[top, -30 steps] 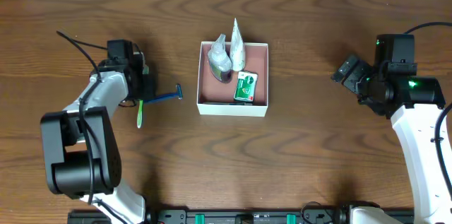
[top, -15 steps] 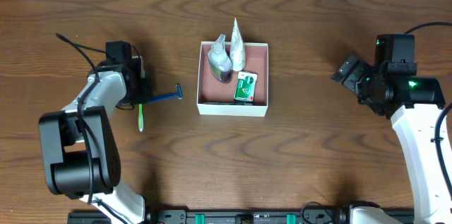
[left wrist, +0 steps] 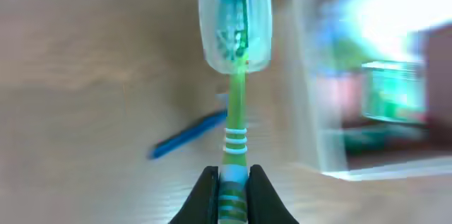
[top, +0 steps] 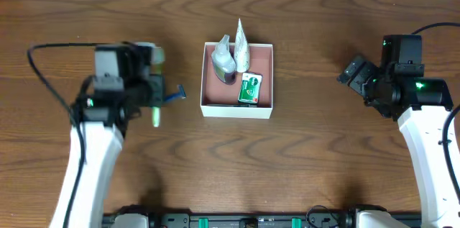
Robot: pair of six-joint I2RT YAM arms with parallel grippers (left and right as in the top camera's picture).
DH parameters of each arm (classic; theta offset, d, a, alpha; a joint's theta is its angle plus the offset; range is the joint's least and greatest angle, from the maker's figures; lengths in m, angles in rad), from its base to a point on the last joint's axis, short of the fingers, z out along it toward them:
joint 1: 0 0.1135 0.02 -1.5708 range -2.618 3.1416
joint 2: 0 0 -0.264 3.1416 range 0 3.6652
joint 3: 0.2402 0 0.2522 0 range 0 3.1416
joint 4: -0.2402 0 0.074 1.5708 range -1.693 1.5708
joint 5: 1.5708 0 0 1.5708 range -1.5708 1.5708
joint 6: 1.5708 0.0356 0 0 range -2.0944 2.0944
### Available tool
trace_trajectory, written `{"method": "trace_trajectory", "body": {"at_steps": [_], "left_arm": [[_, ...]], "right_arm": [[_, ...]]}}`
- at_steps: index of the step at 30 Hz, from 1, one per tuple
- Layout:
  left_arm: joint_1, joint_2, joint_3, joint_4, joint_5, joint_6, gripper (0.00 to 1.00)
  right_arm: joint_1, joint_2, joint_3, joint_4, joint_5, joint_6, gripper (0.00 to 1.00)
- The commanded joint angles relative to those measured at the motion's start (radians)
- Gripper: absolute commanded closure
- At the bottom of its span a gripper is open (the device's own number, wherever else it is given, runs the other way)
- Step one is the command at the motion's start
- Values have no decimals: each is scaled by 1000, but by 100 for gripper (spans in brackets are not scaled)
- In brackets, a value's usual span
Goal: Pack container
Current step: 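Place the toothbrush into the box and release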
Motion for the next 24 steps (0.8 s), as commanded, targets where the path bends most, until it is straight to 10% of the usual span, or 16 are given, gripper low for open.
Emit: {"method": "trace_trajectory", "body": {"at_steps": [1,10,22,24], "left_arm": [[-137,-76,16,-9,80,110,94],[-428,22,1,90,75,675,94],[-444,410,1,404,69,736,93],[-444,428,1,402,68,713,76]], "right_arm": [[-5,1,3,-2,0,-4,1],[-5,1,3,-2,0,-4,1],[-5,1,3,-2,0,-4,1],[-5,1,3,-2,0,-4,1]]}}
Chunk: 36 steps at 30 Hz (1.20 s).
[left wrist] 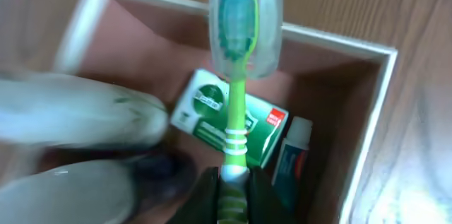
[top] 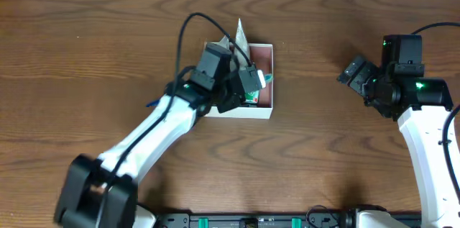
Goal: Pack container
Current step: 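Place the toothbrush into the box and release, then grasp the blue razor by its handle with the left gripper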
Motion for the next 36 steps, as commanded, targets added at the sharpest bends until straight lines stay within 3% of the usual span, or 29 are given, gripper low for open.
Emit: {"method": "trace_trajectory", "body": {"at_steps": [1,6,11,14,18,25,31,36], "left_arm": [[-1,21,2,1,6,-20,70],[-1,-89,2,-13,6,-188,68],[1,-325,2,-117,-31,-205,51],[12,-454,2,-220,-225,-239,46],[101,-525,2,-372,-470,-362,29],[337,-366,1,-422,-364,-530,24],[433,-87,2,-362,-328,-512,23],[443,99,2,-282,-321,-395,24]], "right_arm": [[-5,1,3,-2,0,-4,1],[-5,1,3,-2,0,-4,1],[-5,1,3,-2,0,-4,1],[-5,1,3,-2,0,-4,1],[-5,1,3,-2,0,-4,1],[-5,1,3,-2,0,-4,1],[-5,1,3,-2,0,-4,1],[-5,1,3,-2,0,-4,1]]}}
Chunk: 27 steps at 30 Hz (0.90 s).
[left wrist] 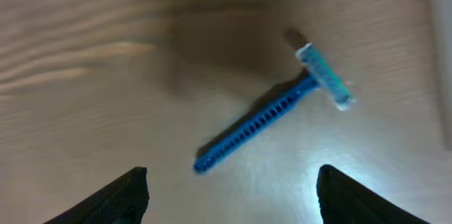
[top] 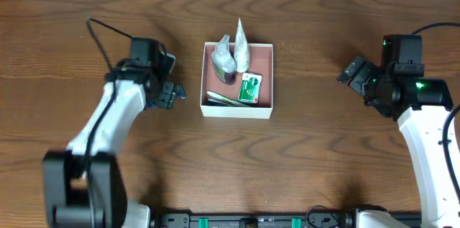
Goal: Pack container
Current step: 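Grasp the blue razor by its handle with the left gripper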
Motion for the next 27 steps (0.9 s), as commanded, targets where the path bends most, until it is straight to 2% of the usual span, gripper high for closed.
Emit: {"method": "trace_trajectory", "body": {"at_steps": [1,4,11,12,16,18,24,27], "left_arm": [[3,89,0,27,16,100,23],[6,154,0,44,16,197,25],[8,226,0,74,40,202,27],[7,230,0,72,44,194,30],[8,232,0,71,67,114,58],[8,232,0,64,89,58,67],[8,228,0,36,148,-50,86],[8,200,0,13,147,-56,93]], "right_arm": [[-5,1,3,-2,0,-4,1],[-5,1,3,-2,0,-4,1],[-5,1,3,-2,0,-4,1],[-5,1,3,-2,0,-4,1],[-5,1,3,-2,0,-4,1],[-5,1,3,-2,0,-4,1],[-5,1,3,-2,0,-4,1],[-5,1,3,-2,0,-4,1]]}}
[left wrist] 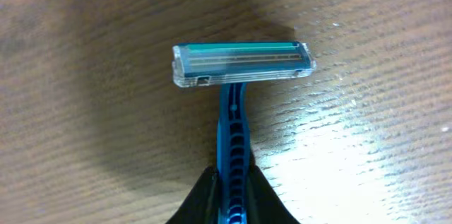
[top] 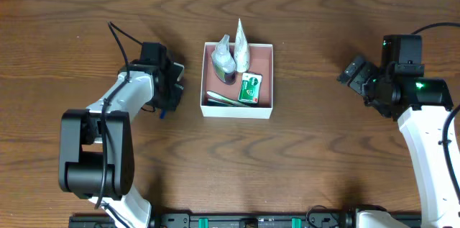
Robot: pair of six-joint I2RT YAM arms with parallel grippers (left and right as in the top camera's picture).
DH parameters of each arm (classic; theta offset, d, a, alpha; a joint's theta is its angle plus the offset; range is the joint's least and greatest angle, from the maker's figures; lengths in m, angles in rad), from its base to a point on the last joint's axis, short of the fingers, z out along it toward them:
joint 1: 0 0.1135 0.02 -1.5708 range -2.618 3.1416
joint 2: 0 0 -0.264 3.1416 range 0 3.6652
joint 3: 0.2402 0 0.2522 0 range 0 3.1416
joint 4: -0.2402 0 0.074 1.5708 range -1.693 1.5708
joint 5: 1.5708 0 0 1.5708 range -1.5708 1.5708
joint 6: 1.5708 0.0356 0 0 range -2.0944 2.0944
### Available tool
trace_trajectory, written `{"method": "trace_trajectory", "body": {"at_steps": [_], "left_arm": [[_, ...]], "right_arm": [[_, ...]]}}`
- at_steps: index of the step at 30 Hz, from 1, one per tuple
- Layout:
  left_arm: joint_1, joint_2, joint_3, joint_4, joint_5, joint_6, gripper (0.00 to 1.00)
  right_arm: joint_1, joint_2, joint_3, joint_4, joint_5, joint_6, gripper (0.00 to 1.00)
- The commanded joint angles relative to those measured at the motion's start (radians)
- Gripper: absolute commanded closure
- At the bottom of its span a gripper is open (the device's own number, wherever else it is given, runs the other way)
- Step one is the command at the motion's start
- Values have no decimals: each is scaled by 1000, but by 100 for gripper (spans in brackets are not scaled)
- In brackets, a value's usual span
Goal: Pack container
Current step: 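Grasp the blue razor by its handle with the left gripper, then lower the razor into the box and release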
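Note:
A blue disposable razor (left wrist: 236, 111) with a clear-capped head (left wrist: 242, 63) lies against the wood, and my left gripper (left wrist: 232, 181) is shut on its handle. In the overhead view the left gripper (top: 168, 88) sits just left of the white box (top: 237, 111). Inside the box are two grey pouches (top: 224, 59), a green packet (top: 250, 88) and a green toothbrush (top: 223, 99) lying along the front wall. My right gripper (top: 350, 72) hangs off at the far right, holding nothing; its jaws are too small to read.
The brown wooden table (top: 309, 156) stretches around the box. The left arm's cable (top: 118, 37) loops above its wrist. The right arm (top: 424, 120) stands along the right edge.
My left gripper stood open above the razor lying on the table; now it is down at the table and shut on the razor's handle. The right arm has not moved.
My left gripper held a green capped toothbrush left of the box, with the razor on the table beside it. Then it held the toothbrush over the box. Later the toothbrush lay in the box and the gripper was open over the razor, which it now grips.

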Motion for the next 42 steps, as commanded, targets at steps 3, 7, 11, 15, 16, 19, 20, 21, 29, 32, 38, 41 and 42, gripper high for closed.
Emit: {"method": "trace_trajectory", "body": {"at_steps": [3,7,11,15,16,19,20,21,29,32,38,41,42], "left_arm": [[4,-68,-1,-80,32,-59,94],[-7,-247,20,-147,34,-139,94],[-74,-473,23,-166,106,-144,94],[-198,-625,23,-153,111,-103,94],[-228,-642,23,-146,111,-82,94],[-323,-646,23,-120,111,-5,94],[-358,-627,20,-100,111,24,94],[-373,-616,18,-90,111,38,94],[-440,-365,5,124,107,157,94],[-440,-283,5,193,108,156,94],[-446,-241,5,206,108,154,68],[-446,-264,6,204,107,119,47],[-446,-278,7,198,107,107,45]], "right_arm": [[-5,1,3,-2,0,-4,1],[-5,1,3,-2,0,-4,1],[-5,1,3,-2,0,-4,1],[-5,1,3,-2,0,-4,1],[-5,1,3,-2,0,-4,1],[-5,1,3,-2,0,-4,1],[-5,1,3,-2,0,-4,1],[-5,1,3,-2,0,-4,1],[-5,1,3,-2,0,-4,1],[-5,1,3,-2,0,-4,1],[-5,1,3,-2,0,-4,1],[-5,1,3,-2,0,-4,1],[-5,1,3,-2,0,-4,1]]}}
